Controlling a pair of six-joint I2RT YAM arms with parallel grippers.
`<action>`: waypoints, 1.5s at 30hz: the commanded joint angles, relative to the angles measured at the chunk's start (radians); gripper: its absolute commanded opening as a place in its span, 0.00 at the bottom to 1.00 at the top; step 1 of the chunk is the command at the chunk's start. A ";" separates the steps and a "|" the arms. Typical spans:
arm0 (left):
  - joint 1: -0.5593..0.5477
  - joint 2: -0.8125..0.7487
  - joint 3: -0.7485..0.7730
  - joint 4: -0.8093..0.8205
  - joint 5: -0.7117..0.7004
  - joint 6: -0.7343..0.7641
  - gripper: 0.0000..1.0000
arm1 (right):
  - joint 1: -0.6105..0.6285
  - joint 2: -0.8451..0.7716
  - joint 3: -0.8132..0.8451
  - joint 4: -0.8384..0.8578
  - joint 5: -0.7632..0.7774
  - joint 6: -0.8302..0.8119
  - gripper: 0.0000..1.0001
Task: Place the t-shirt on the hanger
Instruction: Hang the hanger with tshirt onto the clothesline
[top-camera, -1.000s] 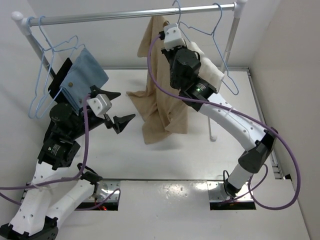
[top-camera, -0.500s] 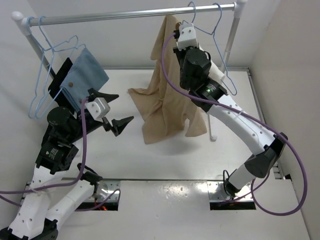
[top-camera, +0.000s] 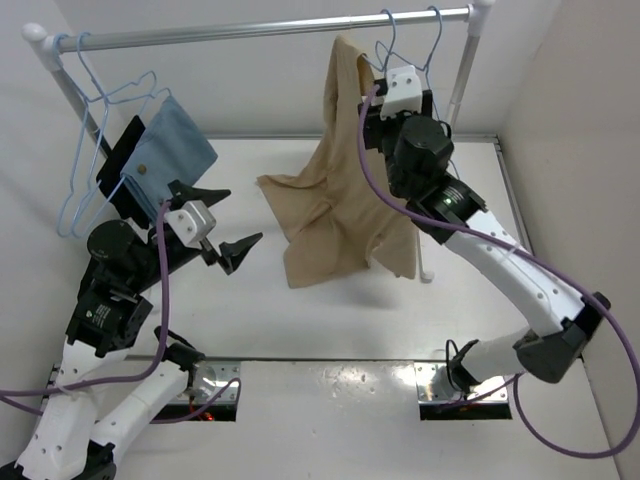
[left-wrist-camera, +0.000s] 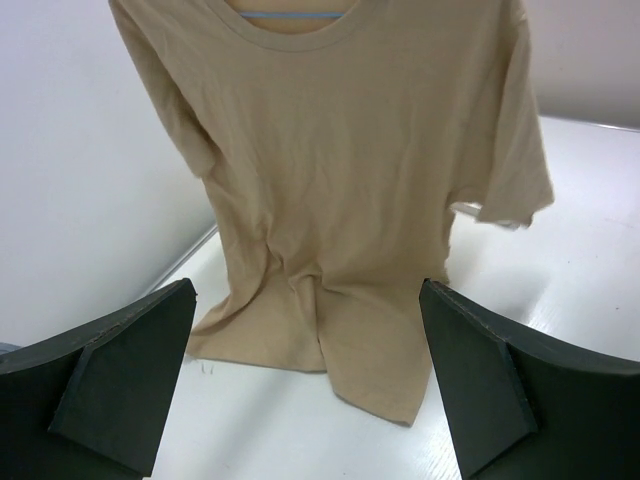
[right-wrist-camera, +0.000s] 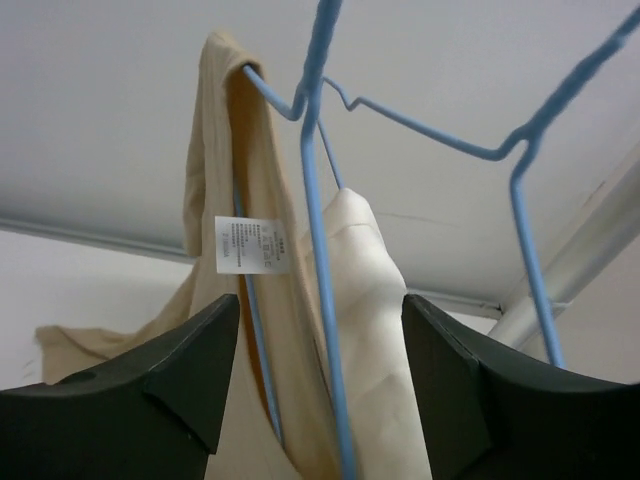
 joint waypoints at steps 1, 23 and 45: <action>0.004 -0.018 0.000 0.001 -0.006 0.000 1.00 | 0.008 -0.116 -0.031 0.006 -0.108 0.008 0.67; 0.037 -0.064 -0.451 0.054 -0.466 0.124 1.00 | 0.017 -0.476 -0.696 -0.156 -0.975 0.496 1.00; 0.106 -0.104 -0.710 0.188 -0.423 0.136 1.00 | 0.008 -0.897 -1.128 -0.750 -0.237 1.382 1.00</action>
